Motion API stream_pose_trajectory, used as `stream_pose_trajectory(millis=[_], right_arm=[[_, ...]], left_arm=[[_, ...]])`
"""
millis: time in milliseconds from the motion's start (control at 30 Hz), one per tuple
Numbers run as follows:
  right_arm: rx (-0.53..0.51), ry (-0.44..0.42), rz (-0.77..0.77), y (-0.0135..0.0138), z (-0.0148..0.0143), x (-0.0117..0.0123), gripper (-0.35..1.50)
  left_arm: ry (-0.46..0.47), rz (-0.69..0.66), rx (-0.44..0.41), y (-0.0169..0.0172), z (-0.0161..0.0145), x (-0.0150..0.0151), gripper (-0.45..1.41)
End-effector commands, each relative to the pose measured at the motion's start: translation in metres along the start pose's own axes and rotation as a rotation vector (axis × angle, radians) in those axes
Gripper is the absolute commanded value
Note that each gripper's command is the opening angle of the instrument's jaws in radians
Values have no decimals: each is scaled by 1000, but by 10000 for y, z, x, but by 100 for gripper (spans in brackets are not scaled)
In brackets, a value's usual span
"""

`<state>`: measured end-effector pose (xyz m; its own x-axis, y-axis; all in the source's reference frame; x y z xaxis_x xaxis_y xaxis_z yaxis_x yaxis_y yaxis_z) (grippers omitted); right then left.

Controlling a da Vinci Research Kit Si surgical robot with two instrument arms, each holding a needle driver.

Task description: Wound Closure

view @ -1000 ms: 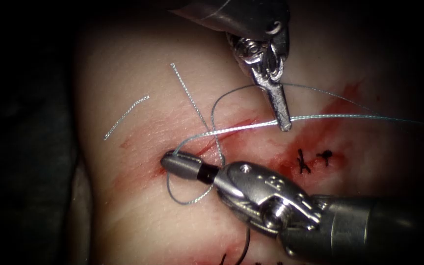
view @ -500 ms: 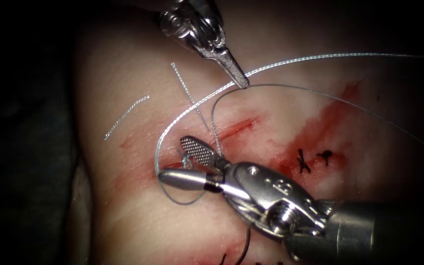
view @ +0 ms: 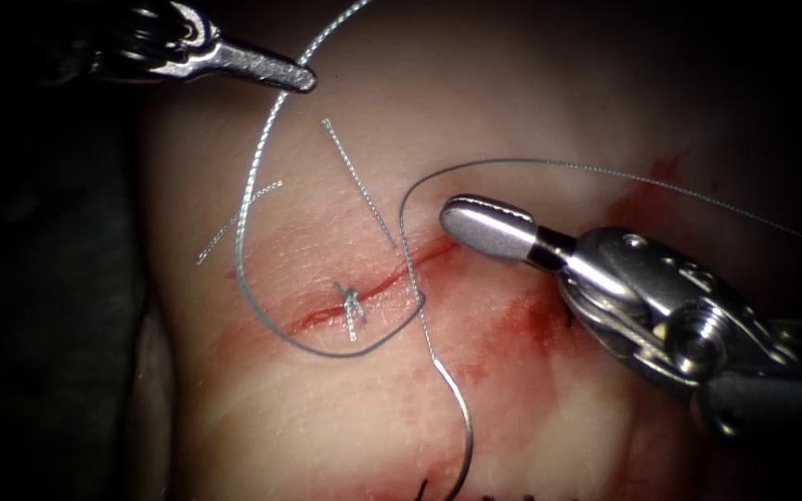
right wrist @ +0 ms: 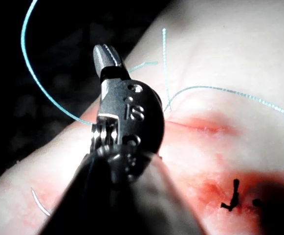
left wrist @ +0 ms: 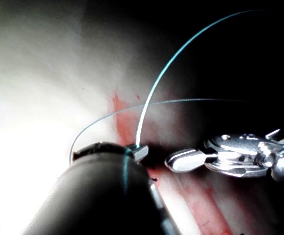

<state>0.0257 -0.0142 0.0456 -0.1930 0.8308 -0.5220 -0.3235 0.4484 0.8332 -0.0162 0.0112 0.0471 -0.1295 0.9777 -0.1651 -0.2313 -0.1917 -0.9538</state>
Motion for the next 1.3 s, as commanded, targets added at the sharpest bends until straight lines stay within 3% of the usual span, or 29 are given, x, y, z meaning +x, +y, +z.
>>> stream_pose_trajectory(millis=[33, 267, 367, 567, 633, 833, 1233, 1267, 1300], right_arm=[[0, 6, -19, 15, 7, -10, -35], [-99, -147, -105, 51, -13, -31, -35], [-126, -217, -134, 58, -18, -54, -35], [-146, -346, -134, 50, -26, -118, 94], [-143, -393, -137, 43, -25, -134, 113], [-139, -416, -99, 25, -9, -158, 108], [-162, -391, -74, 23, 18, -152, 88], [-158, -383, -72, 22, 19, -151, 69], [-160, -378, -71, 22, 20, -150, 66]], left_arm=[[6, 15, 2, 0, 6, 2, -45], [43, 71, 3, 12, -6, 14, -45], [87, 114, 34, 12, -16, 23, -45], [185, 180, 117, 3, -37, 38, -45], [208, 180, 144, -2, -39, 39, -45], [292, 188, 143, -4, -35, 43, -45], [298, 209, 128, -2, -21, 41, -45], [298, 209, 129, -3, -21, 41, -45], [299, 209, 129, -3, -21, 41, -45]])
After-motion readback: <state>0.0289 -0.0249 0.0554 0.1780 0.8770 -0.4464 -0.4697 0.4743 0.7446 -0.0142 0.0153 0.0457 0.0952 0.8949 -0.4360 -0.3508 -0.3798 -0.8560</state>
